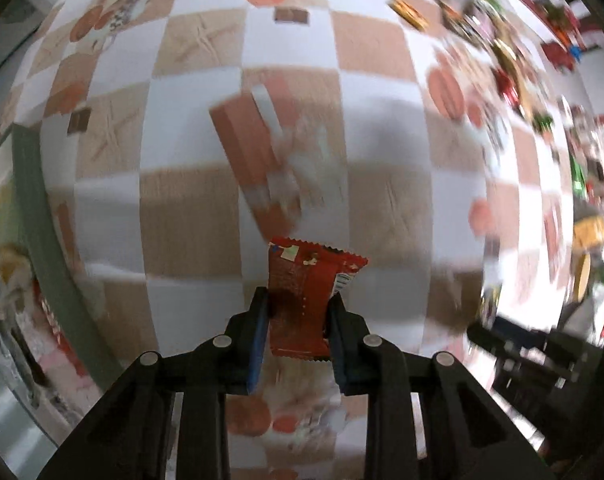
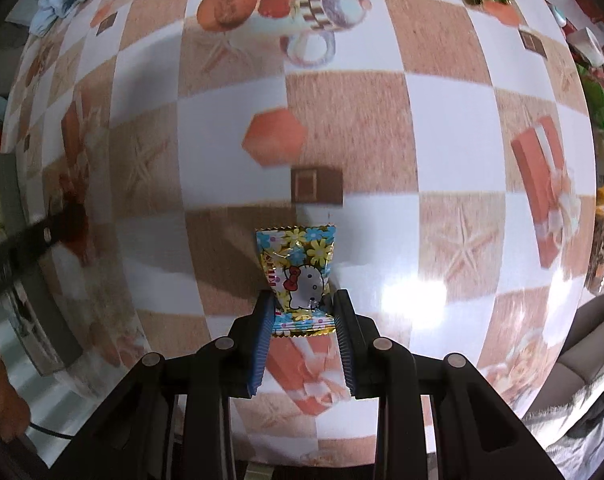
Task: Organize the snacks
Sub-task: 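Carry the red packet in the left tool and candy in the right tool over the tray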
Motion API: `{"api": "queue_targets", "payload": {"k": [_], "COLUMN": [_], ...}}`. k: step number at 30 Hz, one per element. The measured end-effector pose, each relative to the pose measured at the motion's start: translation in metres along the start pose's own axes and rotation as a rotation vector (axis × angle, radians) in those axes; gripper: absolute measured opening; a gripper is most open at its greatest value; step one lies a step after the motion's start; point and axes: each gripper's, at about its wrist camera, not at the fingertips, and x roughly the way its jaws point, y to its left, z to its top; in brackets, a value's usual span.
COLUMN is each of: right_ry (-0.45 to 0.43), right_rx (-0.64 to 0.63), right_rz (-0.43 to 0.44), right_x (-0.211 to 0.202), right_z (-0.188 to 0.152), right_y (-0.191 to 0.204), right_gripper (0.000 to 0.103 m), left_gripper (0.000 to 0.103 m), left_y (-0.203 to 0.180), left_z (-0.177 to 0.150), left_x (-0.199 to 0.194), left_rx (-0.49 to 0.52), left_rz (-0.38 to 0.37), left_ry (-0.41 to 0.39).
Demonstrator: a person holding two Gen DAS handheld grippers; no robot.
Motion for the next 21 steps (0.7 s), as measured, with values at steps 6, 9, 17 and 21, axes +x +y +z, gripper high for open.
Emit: {"api": "queue_targets", "payload": {"k": [6,9,17,21], "right_ry": [0.006,0.008,-0.018,-0.033], "right_rx": [0.005,0.011,-0.010,-0.019], "right_rz": [0.015,0.029,0.029,0.030], "right_x": [-0.006,-0.010,-0.030,-0.045], "right_z": [-0.019,-0.028,-0.035,-0.038], "right_y": [0.000,0.002,0.011,0.012], "right_gripper": [0.032,0.032,0.032,0.032], "left_gripper": [0.030,0.030,0.030,0.030], "left_y": [-0.008,-0.010,0.005,0.028], "left_z": [-0.049,-0.065,-0.079,-0.078], "left_x": [-0.013,-0.026,-0.060,-0.077], "left_rx": [0.085,0.118,0.148,0.147], "left_rz": [-0.005,0.008,0.026,0.030], "left_ry": [-0.004,-0.021,-0.057,-0.077]}}
